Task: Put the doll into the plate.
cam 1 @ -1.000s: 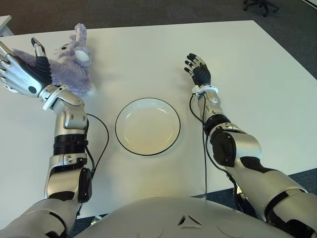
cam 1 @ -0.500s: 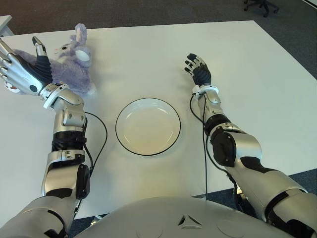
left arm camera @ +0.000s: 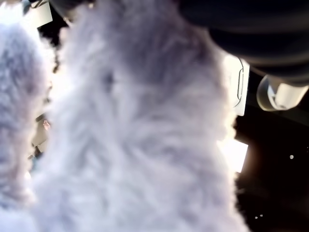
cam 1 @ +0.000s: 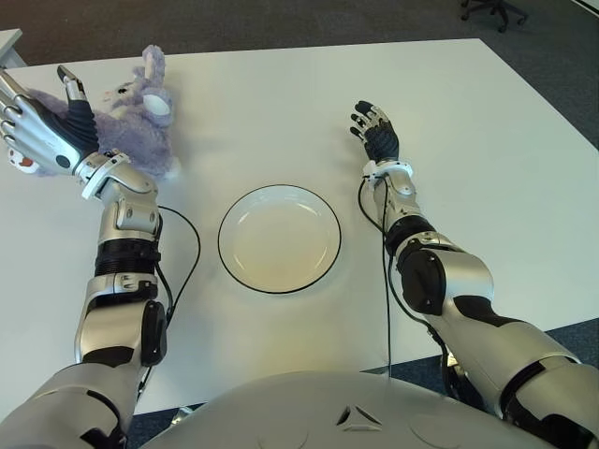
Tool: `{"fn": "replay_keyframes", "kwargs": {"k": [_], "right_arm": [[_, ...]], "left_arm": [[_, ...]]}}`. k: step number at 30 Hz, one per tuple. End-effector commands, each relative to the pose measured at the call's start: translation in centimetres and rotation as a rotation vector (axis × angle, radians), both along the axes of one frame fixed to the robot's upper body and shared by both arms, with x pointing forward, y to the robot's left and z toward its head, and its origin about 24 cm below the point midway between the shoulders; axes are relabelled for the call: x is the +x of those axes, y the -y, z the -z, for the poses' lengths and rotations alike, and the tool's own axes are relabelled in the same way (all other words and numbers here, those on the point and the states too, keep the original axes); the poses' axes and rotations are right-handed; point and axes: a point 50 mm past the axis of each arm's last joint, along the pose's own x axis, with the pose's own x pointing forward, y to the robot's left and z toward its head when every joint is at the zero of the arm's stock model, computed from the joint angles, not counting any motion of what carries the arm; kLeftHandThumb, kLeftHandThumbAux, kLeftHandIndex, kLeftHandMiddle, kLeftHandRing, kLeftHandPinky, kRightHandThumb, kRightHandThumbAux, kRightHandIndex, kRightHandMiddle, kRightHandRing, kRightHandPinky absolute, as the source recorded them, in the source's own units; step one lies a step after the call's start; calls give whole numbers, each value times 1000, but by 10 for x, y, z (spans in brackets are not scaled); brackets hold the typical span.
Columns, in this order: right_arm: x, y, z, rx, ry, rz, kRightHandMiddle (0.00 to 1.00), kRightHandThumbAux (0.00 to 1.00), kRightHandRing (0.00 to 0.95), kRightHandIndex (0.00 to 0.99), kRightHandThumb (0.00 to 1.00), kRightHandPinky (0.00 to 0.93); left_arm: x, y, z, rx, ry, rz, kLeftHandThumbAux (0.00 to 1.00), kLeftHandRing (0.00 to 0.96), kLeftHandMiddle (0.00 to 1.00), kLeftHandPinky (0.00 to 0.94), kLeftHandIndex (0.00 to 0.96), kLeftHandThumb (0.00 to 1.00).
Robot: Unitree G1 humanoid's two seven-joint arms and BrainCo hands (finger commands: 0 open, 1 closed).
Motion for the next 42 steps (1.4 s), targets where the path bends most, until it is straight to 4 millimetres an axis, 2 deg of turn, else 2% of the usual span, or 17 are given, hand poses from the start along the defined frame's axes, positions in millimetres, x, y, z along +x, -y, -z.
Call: {"fn": "replay_keyframes", "kwargs": {"k": [1,9,18,28,38,42], "right_arm": [[-13,0,30,23,-122,-1,154,697,130,194,688,161],[-13,0,30,9,-122,1,145,713,123,185,679,162],[-13,1,30,5,-124,-3,146,736,122,193,720,158],[-14,1,29,22,-108,-2,142,732,114,194,716,140],[-14,0,29,-3,-106,-5,136,732,115,184,697,158],[-14,1,29,-8,-111,1,133,742,114,181,693,158]], "left_arm": [[2,-2,3,-13,8,5,265,121,106,160,0,371],[5,-3,4,-44,9,24,264,113,108,147,0,388],[8,-7,7,-89,-24,39,266,66,68,91,0,394],[10,-9,8,-104,-47,47,291,90,92,131,5,407],[11,-11,10,-147,-59,70,311,87,106,106,33,434],[11,-12,10,-150,-63,70,320,110,129,148,61,446]]}}
